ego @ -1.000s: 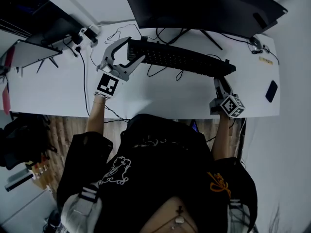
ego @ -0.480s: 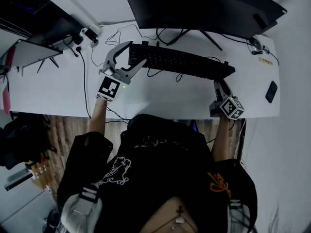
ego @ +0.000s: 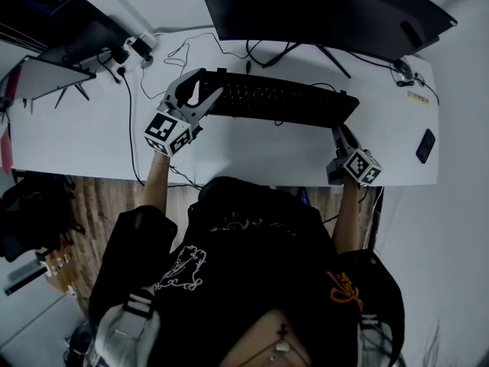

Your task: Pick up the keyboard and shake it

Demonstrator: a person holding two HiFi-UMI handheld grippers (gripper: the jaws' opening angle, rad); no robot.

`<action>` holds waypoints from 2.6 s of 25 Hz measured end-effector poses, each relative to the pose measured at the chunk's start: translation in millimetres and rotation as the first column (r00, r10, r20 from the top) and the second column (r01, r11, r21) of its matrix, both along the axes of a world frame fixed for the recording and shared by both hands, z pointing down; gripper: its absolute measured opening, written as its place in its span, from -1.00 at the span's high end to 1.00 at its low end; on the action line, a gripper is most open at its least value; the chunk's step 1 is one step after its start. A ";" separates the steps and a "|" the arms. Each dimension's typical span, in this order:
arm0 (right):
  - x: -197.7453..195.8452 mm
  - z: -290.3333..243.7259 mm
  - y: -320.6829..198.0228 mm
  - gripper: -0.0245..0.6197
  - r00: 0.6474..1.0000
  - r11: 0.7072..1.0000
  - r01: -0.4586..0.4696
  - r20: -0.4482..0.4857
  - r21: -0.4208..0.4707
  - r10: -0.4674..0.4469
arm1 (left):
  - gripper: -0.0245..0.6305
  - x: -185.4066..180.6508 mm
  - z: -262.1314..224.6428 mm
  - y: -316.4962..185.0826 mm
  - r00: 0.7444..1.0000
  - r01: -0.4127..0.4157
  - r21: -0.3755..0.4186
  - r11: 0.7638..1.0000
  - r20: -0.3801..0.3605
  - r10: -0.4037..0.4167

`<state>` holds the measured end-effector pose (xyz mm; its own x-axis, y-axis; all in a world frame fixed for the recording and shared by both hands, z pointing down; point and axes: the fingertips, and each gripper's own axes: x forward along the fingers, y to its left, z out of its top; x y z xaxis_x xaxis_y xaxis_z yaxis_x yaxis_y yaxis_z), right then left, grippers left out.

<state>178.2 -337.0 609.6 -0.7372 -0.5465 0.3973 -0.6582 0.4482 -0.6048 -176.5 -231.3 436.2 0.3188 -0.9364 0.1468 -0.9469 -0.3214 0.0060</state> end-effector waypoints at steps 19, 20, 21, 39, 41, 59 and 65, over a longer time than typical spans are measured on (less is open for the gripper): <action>-89.0 40.8 -31.4 0.46 0.960 0.980 0.181 -0.202 -0.085 -0.195 | 0.16 -92.6 132.3 34.3 0.923 0.242 -0.274 0.931 -0.231 -0.308; -93.9 43.4 -32.2 0.46 0.955 0.977 0.193 -0.213 -0.091 -0.208 | 0.16 -96.8 138.2 36.1 0.917 0.250 -0.285 0.925 -0.236 -0.321; -98.4 45.7 -32.7 0.46 0.950 0.974 0.202 -0.222 -0.097 -0.220 | 0.16 -101.1 144.1 37.7 0.911 0.258 -0.297 0.919 -0.242 -0.334; -122.5 50.6 -45.2 0.48 0.943 0.975 0.181 -0.259 -0.127 -0.208 | 0.14 -132.6 231.8 39.0 0.877 0.313 -0.519 0.795 -0.165 -0.452; -120.8 47.0 -44.7 0.47 0.954 0.979 0.158 -0.234 -0.128 -0.185 | 0.14 -131.7 231.7 39.2 0.886 0.320 -0.514 0.795 -0.135 -0.444; -155.0 -53.7 36.6 0.53 0.951 0.950 0.308 -0.049 0.046 -0.305 | 0.18 -80.4 167.6 77.4 0.926 0.317 -0.426 0.847 -0.053 -0.373; -170.4 -83.8 86.9 0.54 0.910 0.906 0.412 0.019 0.095 -0.415 | 0.28 -18.5 123.9 83.8 0.952 0.244 -0.336 0.910 -0.096 -0.291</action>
